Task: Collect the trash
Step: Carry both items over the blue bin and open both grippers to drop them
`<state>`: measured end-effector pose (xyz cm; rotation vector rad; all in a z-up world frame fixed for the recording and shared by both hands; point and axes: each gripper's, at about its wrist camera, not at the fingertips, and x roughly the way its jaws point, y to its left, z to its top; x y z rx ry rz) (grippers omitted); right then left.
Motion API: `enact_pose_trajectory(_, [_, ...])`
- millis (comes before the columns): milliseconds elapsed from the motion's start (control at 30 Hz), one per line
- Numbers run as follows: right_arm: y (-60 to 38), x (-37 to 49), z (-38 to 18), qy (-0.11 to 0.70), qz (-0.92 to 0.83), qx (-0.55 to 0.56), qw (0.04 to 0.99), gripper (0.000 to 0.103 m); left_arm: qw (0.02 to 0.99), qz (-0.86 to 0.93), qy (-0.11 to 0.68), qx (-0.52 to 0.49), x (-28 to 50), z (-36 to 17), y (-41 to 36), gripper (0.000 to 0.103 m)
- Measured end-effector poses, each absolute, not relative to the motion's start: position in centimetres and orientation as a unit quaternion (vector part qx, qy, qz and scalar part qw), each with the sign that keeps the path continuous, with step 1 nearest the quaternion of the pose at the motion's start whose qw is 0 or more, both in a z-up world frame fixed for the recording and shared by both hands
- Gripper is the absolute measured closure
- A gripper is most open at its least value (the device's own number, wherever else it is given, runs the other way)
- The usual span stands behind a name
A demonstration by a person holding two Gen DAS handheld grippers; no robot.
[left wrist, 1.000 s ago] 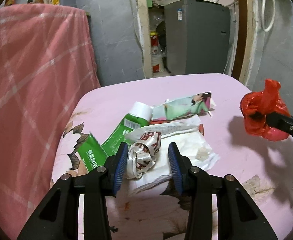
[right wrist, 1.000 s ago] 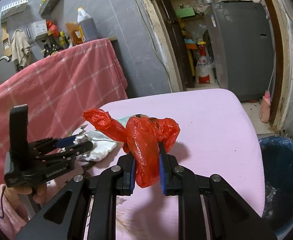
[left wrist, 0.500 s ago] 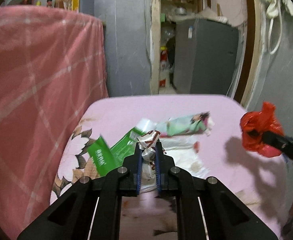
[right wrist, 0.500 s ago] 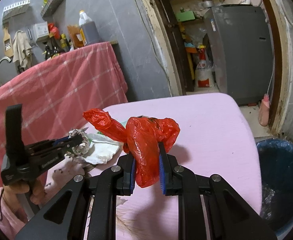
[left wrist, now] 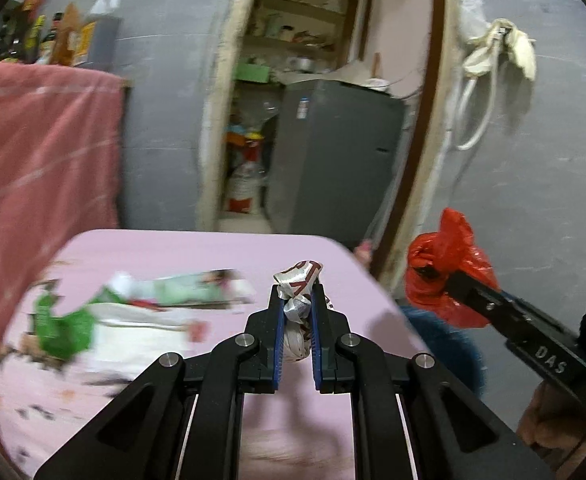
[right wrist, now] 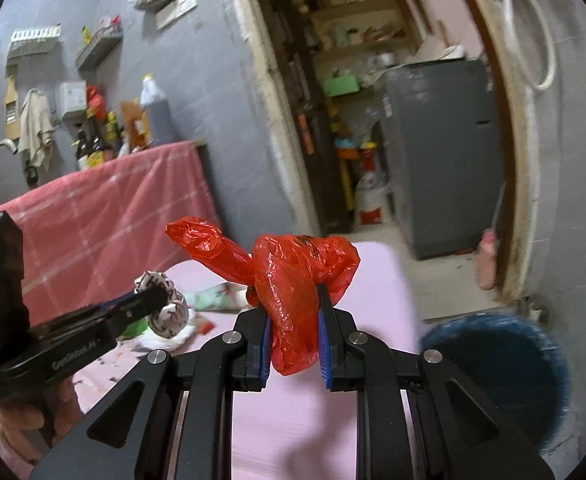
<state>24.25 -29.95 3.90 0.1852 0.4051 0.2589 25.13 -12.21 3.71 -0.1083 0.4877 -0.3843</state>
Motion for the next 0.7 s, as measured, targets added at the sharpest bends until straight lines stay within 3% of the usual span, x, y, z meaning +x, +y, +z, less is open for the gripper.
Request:
enact_pose_trajectory(400, [-39.6, 21.4, 3.2, 0.17, 0.019, 0.083, 0.982, 0.086, 0.937, -0.254, 0.231, -0.068, 25.8, 2.8, -23.0, 0.094])
enact_pose_trajectory(700, [-45.7, 21.3, -0.4, 0.218, -0.018, 0.12, 0.968, 0.086, 0.917, -0.277, 0.283, -0.041, 27.5, 0.6, -29.3, 0.094])
